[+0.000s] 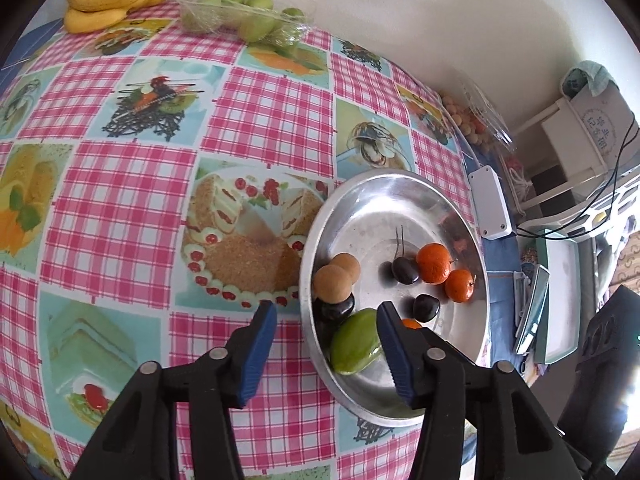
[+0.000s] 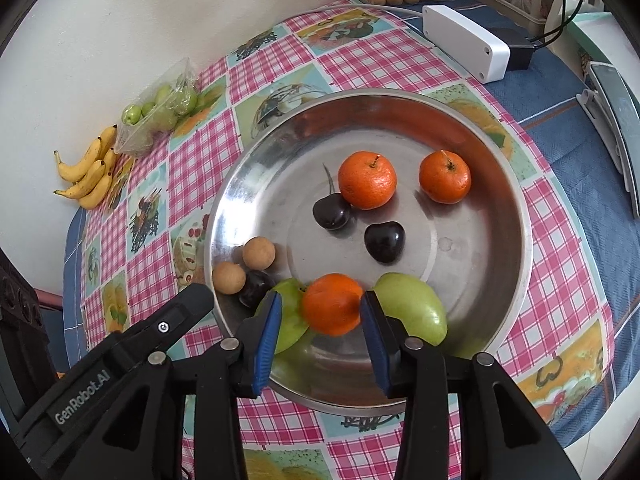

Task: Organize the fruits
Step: 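Open the right tool to drop the tangerine into the plate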

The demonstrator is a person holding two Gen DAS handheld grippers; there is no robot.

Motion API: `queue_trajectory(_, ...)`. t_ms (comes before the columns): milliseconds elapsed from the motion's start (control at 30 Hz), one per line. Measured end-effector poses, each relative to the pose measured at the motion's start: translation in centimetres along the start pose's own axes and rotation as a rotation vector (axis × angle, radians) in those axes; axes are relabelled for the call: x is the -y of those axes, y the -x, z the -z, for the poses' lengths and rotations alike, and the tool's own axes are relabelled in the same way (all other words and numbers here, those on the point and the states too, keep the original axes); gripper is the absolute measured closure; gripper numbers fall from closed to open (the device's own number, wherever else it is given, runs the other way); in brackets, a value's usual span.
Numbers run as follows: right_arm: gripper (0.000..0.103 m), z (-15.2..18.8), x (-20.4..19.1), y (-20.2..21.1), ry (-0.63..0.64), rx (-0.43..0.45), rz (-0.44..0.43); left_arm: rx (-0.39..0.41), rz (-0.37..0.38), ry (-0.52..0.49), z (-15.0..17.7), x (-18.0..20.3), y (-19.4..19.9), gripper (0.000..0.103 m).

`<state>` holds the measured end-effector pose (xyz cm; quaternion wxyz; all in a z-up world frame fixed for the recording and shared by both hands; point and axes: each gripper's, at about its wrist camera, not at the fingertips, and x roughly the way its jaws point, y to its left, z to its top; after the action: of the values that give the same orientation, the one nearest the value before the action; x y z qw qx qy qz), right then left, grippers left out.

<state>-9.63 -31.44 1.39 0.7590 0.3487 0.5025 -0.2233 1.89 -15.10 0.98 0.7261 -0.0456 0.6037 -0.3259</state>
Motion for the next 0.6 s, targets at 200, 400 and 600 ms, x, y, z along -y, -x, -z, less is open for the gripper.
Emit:
queue_trajectory(200,0.046,0.7,-1.2,0.4,0.046,0.014,0.004,0.049,-0.120,-0.011,0.0,-1.7,1.8,0.029)
queue_trajectory(400,0.025,1.7,-2.1,0.7,0.087,0.032,0.012,0.098,-0.318,-0.054,0.2,-3.6,2.6,0.002)
queue_trajectory(600,0.018,2.5,-2.7,0.1,0.119,0.025,0.039,0.088,-0.411,-0.055,1.1,-5.4,2.2,0.000)
